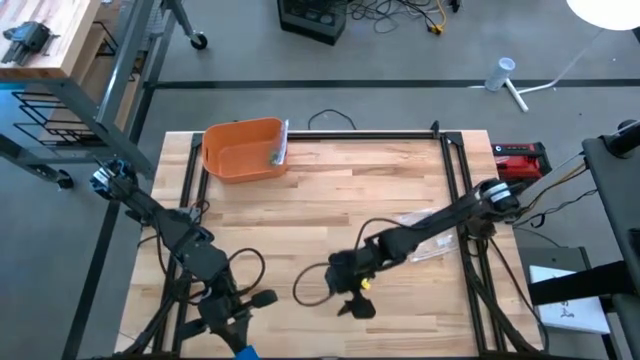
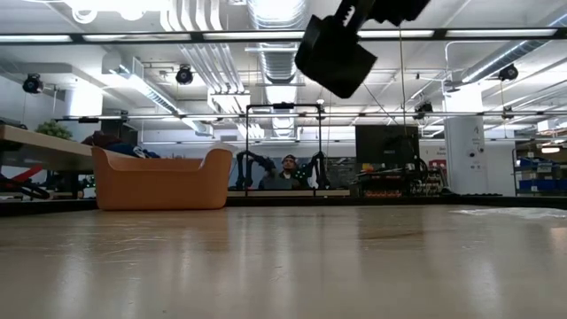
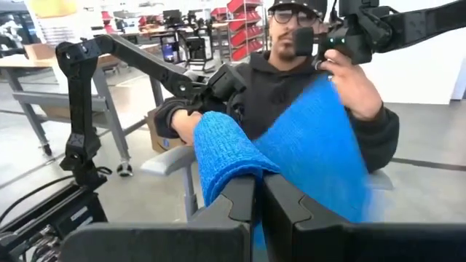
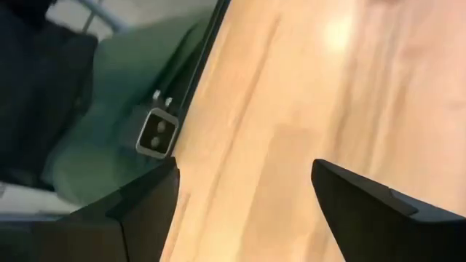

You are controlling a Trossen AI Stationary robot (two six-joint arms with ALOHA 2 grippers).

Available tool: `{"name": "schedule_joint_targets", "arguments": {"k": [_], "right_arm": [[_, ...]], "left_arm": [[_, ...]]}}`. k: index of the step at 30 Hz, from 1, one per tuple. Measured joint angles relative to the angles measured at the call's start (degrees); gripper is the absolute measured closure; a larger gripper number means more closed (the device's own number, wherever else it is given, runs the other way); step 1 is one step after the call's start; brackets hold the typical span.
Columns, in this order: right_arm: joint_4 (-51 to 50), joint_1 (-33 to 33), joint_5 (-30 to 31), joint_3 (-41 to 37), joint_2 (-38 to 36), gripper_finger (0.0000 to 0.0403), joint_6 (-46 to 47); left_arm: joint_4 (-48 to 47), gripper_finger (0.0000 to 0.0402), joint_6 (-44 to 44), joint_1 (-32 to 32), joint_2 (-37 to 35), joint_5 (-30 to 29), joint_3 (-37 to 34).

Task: Roll bandage
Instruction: Roll the blue bandage

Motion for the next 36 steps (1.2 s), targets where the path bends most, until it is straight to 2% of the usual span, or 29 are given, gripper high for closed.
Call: {"name": "schedule_joint_targets", "arguments": {"k": [8,11,14,17,21,24,30,36], "right_arm": [[-0.26,0.97,0.7,0.0,-2.01,0.0089,1.24],[-0.5,1.39,3.14,0.0,-4.54,0.0089,1.68],[1.06,3.31,10.4,0.0,-7.17,0.0089,0.28],[4.85,6.75,20.13,0.02,-8.84,0.0089,-2.36],[10.59,13.31,39.03,0.02,-8.65,0.0089,-8.29],[16.05,18.04,50.69,0.04,-7.39,0.0089,-11.8],[29.22,21.49,61.07,0.0,-1.59,0.0089,-14.76],[35.25,20.71,73.53,0.0,0.81,0.0089,-17.38]], "left_arm": [[-1.74,0.0401,-1.3,-0.6,-2.48,-1.33,-0.04],[-2.09,0.0401,-2.05,-0.72,-2.65,-3.21,-0.07],[-2.03,0.0401,-2.45,-0.72,-2.71,-7.06,-0.11],[-1.41,0.0401,-2.28,-0.72,-2.71,-13.73,-0.13],[-1.78,0.0401,1.7,-0.69,-3.54,-24.37,-0.15],[-0.86,0.0401,2.82,-0.69,-3.72,-30.6,-0.22],[5.68,0.0401,5.94,-0.65,-3.36,-37.56,-1.42],[7.25,0.0401,6.73,-0.65,-3.3,-38.9,-2.36]]}}
